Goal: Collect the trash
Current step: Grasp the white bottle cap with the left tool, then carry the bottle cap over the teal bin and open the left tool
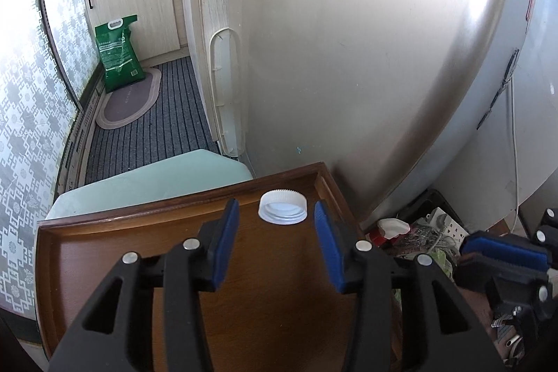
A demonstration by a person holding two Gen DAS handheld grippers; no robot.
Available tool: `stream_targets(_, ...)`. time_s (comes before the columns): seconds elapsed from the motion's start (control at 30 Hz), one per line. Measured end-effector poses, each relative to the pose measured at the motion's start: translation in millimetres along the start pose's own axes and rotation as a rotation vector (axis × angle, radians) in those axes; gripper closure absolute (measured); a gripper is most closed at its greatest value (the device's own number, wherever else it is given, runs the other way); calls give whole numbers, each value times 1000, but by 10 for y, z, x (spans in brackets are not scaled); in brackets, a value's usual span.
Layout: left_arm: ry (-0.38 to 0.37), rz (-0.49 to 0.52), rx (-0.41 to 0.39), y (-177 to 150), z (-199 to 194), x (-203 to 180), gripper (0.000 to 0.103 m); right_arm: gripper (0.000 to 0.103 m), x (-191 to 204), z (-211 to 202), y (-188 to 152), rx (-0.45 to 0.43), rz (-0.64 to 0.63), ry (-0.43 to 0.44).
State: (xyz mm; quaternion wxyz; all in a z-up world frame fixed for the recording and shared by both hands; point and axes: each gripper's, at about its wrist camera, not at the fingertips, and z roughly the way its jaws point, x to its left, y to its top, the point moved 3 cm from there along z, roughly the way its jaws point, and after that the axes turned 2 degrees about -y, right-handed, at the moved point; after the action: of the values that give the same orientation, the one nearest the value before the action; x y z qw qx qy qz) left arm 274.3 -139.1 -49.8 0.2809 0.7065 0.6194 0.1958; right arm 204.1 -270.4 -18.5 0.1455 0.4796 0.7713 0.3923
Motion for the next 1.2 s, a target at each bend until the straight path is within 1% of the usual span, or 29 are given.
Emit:
stream_targets(0.13, 29, -25, 34, 31, 120, 10, 56, 95, 14, 0, 4, 1, -2, -1)
stream_targets(0.17, 33, -32, 42, 29, 141, 27, 60, 95, 16, 2, 3, 2, -3, -1)
stream_targets(0.2, 35, -37, 48, 29, 161, 39, 68, 95, 18, 6, 3, 3, -3, -1)
stream_targets(0.23, 32, -42, 52, 24, 175, 52, 70, 95, 19, 11, 4, 4, -3, -2)
stream_targets(0.4, 26, -32, 21, -27, 101, 85, 71, 95, 54, 42, 29, 11, -12, 1)
stream_targets(0.53, 22, -45, 11, -67, -48, 171, 71, 95, 128, 50, 60, 8, -26, 7)
stream_targets(0.7, 23, -69, -17, -135, -344, 358, 71, 95, 330, 79, 119, 1, -56, 24)
stream_targets(0.87, 28, -103, -34, -278, -630, 637, 71, 95, 591, 143, 167, 2, -94, 44)
stream_targets(1.2, 76, -161, -66, -614, -1117, 1249, 71, 95, 1128, 330, 292, 23, -166, 86)
